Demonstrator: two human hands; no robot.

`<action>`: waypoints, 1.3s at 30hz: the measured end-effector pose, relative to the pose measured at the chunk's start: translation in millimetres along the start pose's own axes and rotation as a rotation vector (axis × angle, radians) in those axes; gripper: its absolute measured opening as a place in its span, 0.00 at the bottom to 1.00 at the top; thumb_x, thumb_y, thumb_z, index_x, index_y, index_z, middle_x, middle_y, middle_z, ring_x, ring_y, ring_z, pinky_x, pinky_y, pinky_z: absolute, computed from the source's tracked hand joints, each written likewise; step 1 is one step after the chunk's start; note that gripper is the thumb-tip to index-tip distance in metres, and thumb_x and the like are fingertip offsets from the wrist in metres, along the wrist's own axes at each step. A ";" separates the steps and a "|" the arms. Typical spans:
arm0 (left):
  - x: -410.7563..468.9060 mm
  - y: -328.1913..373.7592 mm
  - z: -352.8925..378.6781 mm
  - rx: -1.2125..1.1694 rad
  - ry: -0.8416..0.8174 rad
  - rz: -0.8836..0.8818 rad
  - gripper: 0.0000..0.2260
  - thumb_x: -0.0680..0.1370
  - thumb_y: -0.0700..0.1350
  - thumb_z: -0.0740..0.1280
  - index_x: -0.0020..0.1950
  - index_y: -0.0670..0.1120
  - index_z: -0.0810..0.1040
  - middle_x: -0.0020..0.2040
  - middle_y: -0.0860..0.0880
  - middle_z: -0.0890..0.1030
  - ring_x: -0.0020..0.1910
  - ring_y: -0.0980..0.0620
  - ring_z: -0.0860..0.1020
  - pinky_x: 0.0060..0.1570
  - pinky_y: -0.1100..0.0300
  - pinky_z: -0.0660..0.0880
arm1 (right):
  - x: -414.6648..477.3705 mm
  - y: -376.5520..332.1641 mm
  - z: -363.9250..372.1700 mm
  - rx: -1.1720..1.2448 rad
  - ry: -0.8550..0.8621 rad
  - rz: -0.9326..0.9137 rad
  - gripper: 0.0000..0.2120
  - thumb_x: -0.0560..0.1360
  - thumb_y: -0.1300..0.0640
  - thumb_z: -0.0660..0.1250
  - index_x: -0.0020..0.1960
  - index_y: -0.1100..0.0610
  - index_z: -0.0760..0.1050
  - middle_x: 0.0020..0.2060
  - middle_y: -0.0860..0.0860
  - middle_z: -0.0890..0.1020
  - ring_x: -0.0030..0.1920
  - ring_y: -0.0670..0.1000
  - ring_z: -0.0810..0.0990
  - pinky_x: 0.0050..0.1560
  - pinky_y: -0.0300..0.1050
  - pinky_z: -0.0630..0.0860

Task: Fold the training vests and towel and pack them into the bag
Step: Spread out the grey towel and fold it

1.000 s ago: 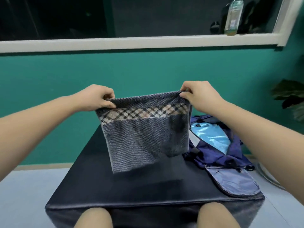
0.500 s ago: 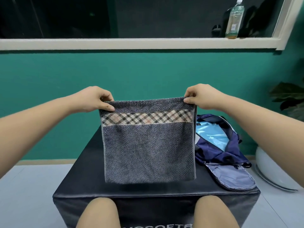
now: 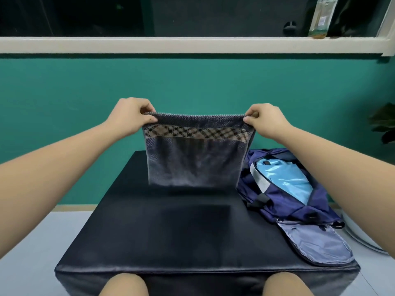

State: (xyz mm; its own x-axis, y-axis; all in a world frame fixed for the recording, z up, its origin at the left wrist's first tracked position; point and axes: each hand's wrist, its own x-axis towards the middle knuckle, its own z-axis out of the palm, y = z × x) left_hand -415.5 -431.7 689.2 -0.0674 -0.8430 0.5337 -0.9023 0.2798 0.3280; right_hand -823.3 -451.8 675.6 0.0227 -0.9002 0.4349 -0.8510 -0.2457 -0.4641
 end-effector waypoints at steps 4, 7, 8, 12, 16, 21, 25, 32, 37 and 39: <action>-26.3 -5.8 16.7 -0.013 -0.035 0.007 0.06 0.75 0.48 0.80 0.49 0.52 0.85 0.46 0.53 0.85 0.48 0.50 0.80 0.52 0.54 0.76 | -19.7 14.0 16.4 0.028 0.052 -0.036 0.05 0.80 0.53 0.72 0.55 0.53 0.84 0.47 0.50 0.85 0.49 0.51 0.79 0.51 0.41 0.70; -68.5 -22.4 42.9 0.015 -0.138 0.035 0.07 0.75 0.47 0.80 0.48 0.53 0.84 0.44 0.55 0.83 0.46 0.51 0.80 0.51 0.52 0.77 | -58.5 31.3 42.9 0.049 -0.030 -0.047 0.04 0.79 0.56 0.74 0.53 0.52 0.85 0.46 0.48 0.85 0.49 0.50 0.80 0.51 0.42 0.71; -85.8 -29.2 53.5 0.026 -0.182 0.040 0.07 0.74 0.47 0.80 0.47 0.54 0.84 0.43 0.56 0.82 0.45 0.52 0.80 0.51 0.51 0.78 | -74.7 38.8 54.4 0.043 -0.058 -0.063 0.04 0.78 0.56 0.74 0.53 0.51 0.85 0.46 0.47 0.85 0.48 0.49 0.81 0.51 0.43 0.72; -164.2 -54.7 101.9 0.054 -0.363 0.049 0.11 0.73 0.48 0.82 0.44 0.58 0.81 0.41 0.59 0.80 0.43 0.59 0.78 0.47 0.53 0.78 | -143.3 68.9 100.1 0.003 -0.244 -0.122 0.03 0.77 0.56 0.75 0.49 0.50 0.84 0.43 0.45 0.84 0.44 0.46 0.80 0.48 0.43 0.73; -233.9 -74.4 140.8 0.057 -0.531 0.056 0.12 0.72 0.51 0.82 0.43 0.58 0.80 0.41 0.59 0.78 0.43 0.60 0.77 0.47 0.55 0.76 | -200.8 95.0 133.3 -0.030 -0.472 -0.148 0.02 0.77 0.56 0.76 0.48 0.50 0.83 0.42 0.44 0.83 0.44 0.44 0.80 0.48 0.42 0.74; -285.5 -86.3 158.1 -0.032 -0.654 0.035 0.12 0.71 0.50 0.83 0.42 0.60 0.80 0.41 0.59 0.80 0.45 0.59 0.79 0.46 0.61 0.77 | -245.3 116.4 155.4 -0.080 -0.631 -0.183 0.02 0.76 0.53 0.73 0.48 0.47 0.82 0.44 0.42 0.79 0.46 0.44 0.79 0.51 0.43 0.76; -300.8 -87.3 158.7 -0.128 -0.734 -0.007 0.08 0.73 0.52 0.82 0.43 0.59 0.83 0.45 0.60 0.82 0.44 0.56 0.82 0.46 0.61 0.79 | -257.3 127.0 164.8 -0.131 -0.693 -0.228 0.05 0.72 0.48 0.69 0.47 0.45 0.79 0.46 0.41 0.77 0.50 0.44 0.77 0.56 0.44 0.76; -267.0 -84.5 161.3 -0.131 -0.635 -0.052 0.06 0.79 0.56 0.75 0.44 0.56 0.83 0.41 0.58 0.84 0.40 0.56 0.82 0.45 0.56 0.80 | -228.1 115.0 170.3 -0.123 -0.620 -0.193 0.10 0.76 0.41 0.66 0.44 0.47 0.77 0.41 0.43 0.79 0.45 0.44 0.78 0.52 0.49 0.78; -219.5 -93.3 191.1 -0.083 -0.474 -0.046 0.08 0.83 0.54 0.70 0.62 0.59 0.79 0.58 0.61 0.78 0.58 0.60 0.76 0.62 0.56 0.73 | -189.9 112.5 202.1 -0.138 -0.566 -0.177 0.07 0.81 0.48 0.66 0.56 0.48 0.79 0.52 0.46 0.80 0.55 0.50 0.79 0.60 0.51 0.76; -199.3 -98.7 206.9 -0.074 -0.468 -0.085 0.13 0.84 0.55 0.68 0.68 0.57 0.77 0.62 0.59 0.75 0.60 0.58 0.74 0.63 0.56 0.71 | -172.2 112.7 217.9 -0.147 -0.566 -0.150 0.12 0.83 0.48 0.65 0.65 0.51 0.77 0.58 0.50 0.80 0.61 0.52 0.78 0.65 0.51 0.75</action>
State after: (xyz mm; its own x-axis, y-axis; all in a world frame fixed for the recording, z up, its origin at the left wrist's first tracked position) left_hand -401.1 -386.3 389.2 -0.1944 -0.9758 0.1004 -0.8814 0.2187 0.4187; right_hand -808.8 -402.9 380.3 0.3898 -0.9209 -0.0092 -0.8795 -0.3693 -0.3002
